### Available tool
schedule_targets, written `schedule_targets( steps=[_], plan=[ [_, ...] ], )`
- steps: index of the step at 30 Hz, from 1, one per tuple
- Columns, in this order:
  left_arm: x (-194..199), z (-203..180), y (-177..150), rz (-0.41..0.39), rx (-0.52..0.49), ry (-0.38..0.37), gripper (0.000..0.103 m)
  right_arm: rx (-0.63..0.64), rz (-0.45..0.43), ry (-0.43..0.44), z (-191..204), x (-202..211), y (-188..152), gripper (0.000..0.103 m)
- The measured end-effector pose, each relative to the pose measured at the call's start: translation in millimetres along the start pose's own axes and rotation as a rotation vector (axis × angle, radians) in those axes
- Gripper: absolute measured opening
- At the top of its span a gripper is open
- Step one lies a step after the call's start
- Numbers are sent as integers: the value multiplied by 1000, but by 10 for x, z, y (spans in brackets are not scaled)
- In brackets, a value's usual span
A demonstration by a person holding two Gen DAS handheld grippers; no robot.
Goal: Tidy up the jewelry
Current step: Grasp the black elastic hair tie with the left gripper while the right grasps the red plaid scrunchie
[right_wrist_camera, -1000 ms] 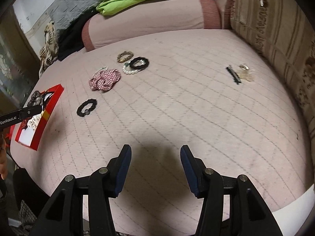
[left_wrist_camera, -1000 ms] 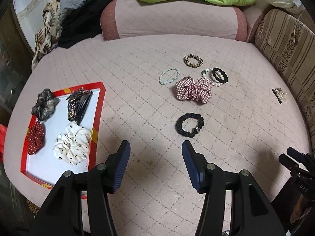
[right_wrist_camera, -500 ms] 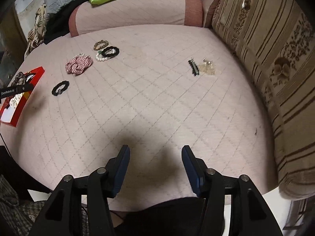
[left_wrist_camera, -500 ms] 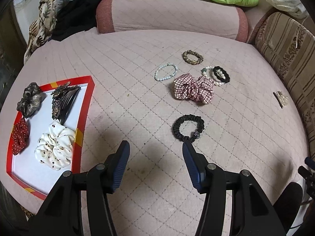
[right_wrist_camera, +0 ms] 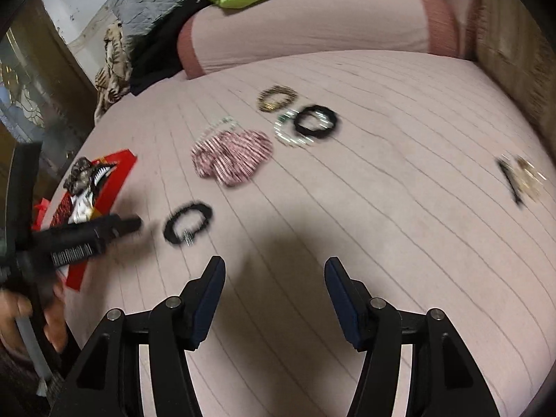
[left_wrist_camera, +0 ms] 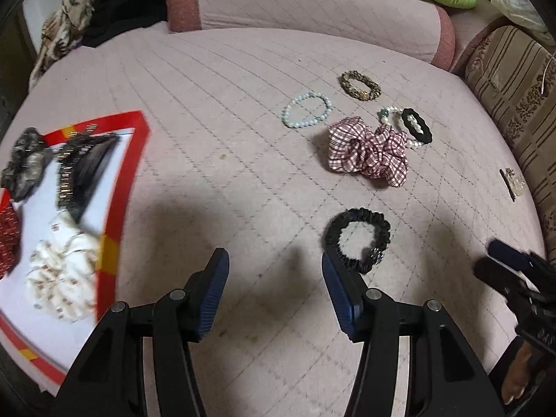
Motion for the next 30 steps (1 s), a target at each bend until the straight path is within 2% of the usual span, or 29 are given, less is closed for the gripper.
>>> schedule_targets(
  steps=[8,17,19,21,22,25,30],
  plan=[
    [-204,-284,131,7,-39,-72,54,-61,-14,77,140,-286,609,64],
    [-258,-387,190,-36,-68,-70,54,-138,30,100,136,-710,933,64],
    [-257,-400,188,-45,-71,-54,44,-150,27,103,129,-745,959,62],
    [-262,-411,185,-50,-77,-33,13,-145,20,92,149,-751,982,41],
    [-263,-412,180,-48,-77,-38,8,-141,29,96,167,-767,986,22],
    [-235,-427,162,-44,-75,-60,7,-132,32,94,216,-752,964,12],
    [-49,-393,76,-59,-61,-66,7,-125,3,106,273,-562,891,11]
  ],
)
Point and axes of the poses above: each gripper's, at about its wrist camera, not at the fingertips, and x roughly against the way its jaws point, z to its left, y to its top, the point moved 8 cm from there along -x, roughly the way its jaws point, and after that the axes turned 13 degrees about z, right-handed, at the moved point
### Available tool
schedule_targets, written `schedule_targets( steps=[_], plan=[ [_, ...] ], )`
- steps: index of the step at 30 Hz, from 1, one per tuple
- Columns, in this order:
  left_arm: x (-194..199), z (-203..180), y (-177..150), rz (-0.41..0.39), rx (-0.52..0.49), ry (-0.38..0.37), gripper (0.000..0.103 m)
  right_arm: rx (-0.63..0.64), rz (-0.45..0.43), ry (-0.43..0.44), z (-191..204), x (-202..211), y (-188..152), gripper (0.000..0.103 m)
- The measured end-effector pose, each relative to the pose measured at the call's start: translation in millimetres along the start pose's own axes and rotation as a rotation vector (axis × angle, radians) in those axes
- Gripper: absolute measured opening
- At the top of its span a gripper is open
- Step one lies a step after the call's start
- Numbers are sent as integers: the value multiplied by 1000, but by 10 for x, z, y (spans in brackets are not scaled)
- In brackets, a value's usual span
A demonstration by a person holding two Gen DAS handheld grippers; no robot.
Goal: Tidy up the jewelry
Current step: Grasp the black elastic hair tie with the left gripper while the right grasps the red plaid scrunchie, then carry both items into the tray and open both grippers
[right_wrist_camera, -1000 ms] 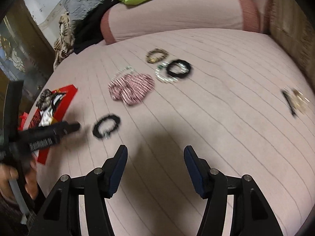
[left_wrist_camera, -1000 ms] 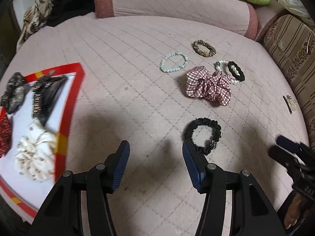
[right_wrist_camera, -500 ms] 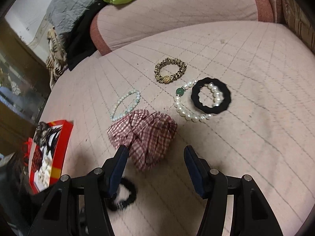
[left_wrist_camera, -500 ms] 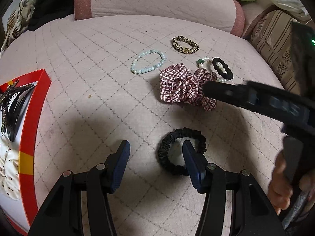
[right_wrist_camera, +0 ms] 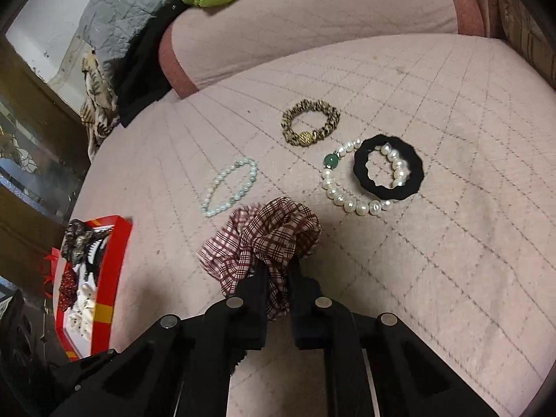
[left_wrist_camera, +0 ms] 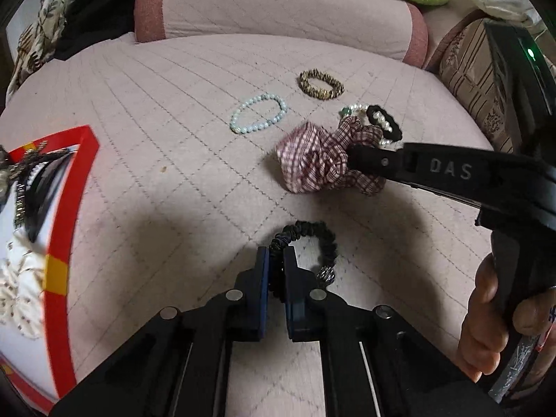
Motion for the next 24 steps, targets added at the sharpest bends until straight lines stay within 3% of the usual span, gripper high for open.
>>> schedule_targets(
  steps=[13,24],
  plan=[
    [841,255,-238,-127,22,78,7,64,-107,19,358,714,-301,10],
    [1321,769,-503,-186,120,118,7,147,-112,59,854,920,-573,10]
  ],
)
Point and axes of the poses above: each gripper's, at about its wrist camera, not at the fingertips, and x roughly against the way its jaws point, z to its left, y to its top, the point moved 8 cm from there along -x, roughly the way its jaws point, and after that the axes turned 13 degrees about z, right-handed, at the moved point
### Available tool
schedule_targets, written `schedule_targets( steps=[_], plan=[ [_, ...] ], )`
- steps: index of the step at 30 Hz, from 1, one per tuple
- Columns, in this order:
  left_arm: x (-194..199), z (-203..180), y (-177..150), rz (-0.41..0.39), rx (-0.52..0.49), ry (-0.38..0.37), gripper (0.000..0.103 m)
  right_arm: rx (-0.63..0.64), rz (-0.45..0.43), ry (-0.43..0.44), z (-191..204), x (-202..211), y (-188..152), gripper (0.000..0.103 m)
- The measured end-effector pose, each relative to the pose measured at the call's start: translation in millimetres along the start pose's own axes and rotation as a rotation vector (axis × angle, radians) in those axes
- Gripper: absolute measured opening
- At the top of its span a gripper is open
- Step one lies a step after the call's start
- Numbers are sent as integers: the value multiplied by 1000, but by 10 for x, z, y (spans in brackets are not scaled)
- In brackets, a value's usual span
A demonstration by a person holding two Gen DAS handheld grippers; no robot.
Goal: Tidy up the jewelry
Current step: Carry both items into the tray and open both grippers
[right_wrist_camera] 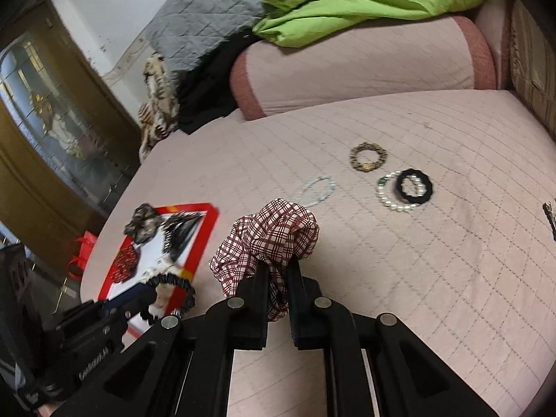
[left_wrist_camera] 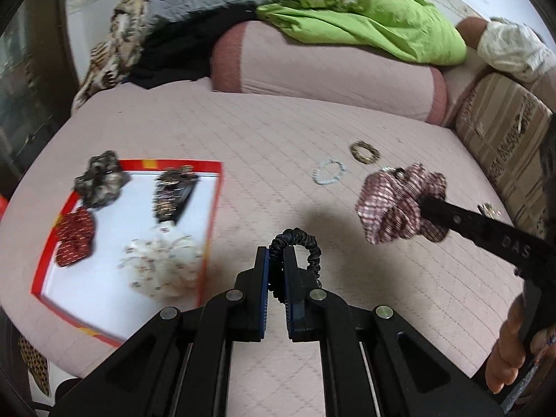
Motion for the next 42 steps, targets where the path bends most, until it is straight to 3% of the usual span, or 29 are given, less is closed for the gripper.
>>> schedule_targets(
  steps=[11,28,42],
  plan=[
    [191,869,-109,-21,164,74,7,123,50,61,729,-116,-152,11],
    [120,2107,-344,0,400,162,7,287,208,169,1889,-780,-386,11],
    [-220,2631,-536,61,500,149,8,347,320,83,2144,-1546,-569,11]
  ],
)
Point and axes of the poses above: each gripper's, at about its wrist camera, not at the fingertips, and x roughly against the way its jaws point, z to its left, y to its top, the point moved 8 cm from there along -x, roughly the way its jaws point, and after that the axes turned 13 degrees about z, right-handed, at the moved point
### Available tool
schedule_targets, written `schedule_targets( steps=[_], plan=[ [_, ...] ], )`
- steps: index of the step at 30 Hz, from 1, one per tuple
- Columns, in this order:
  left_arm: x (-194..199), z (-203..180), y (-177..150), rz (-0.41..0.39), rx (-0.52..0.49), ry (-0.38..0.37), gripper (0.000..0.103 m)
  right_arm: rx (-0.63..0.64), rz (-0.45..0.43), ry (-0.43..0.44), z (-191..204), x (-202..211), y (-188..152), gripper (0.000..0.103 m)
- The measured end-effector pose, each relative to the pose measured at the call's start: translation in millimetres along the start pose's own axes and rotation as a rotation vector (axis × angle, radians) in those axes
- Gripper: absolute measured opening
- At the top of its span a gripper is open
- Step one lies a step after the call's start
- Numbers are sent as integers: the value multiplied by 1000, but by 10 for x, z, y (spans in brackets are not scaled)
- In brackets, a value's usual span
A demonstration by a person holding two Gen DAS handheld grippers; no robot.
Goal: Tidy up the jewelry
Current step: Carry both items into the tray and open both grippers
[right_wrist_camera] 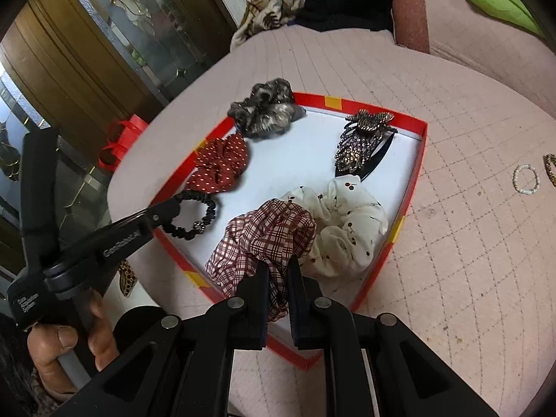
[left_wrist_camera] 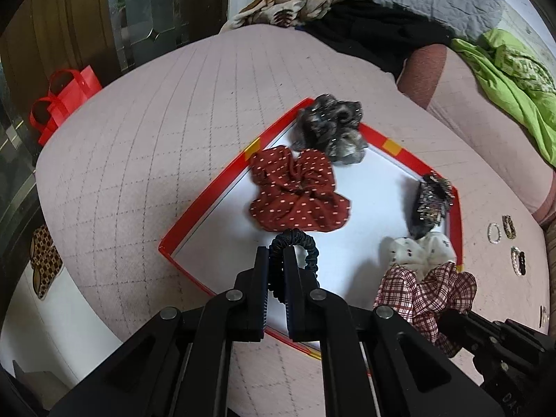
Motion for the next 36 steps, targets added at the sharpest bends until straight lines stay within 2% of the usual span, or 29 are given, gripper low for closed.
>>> schedule_targets(
  steps=[9,14,20,24,31,36],
  plan=[
    [-235,130,49,37,21,1,8,30,68,-9,118,-368,-25,11],
    [-214,130,71,28,31,2,10,62,64,-24,199,-401,-62,14],
    [-63,53,70,1,30,11,24,123,9,-74,253,-209,-102,28],
    [115,-58,58,-37,8,22,38,160,-33,-98,263,-7,-180,36],
    [400,-437,-26,-87,-87,42,41,172,-96,-161,106,382,-389,44],
    [529,-771,-154,-100,-163,37,42,68,-107,-195,-347,618,-590,45]
  ],
)
Point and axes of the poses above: each gripper's, at about its wrist camera, not at the fingertips, and x roughly against the way its jaws point, z to its left, y to its top, the point moved 8 cm from there along -x, roughly the way its jaws point, and after that the axes turned 13 degrees about z, right-handed, at the moved point
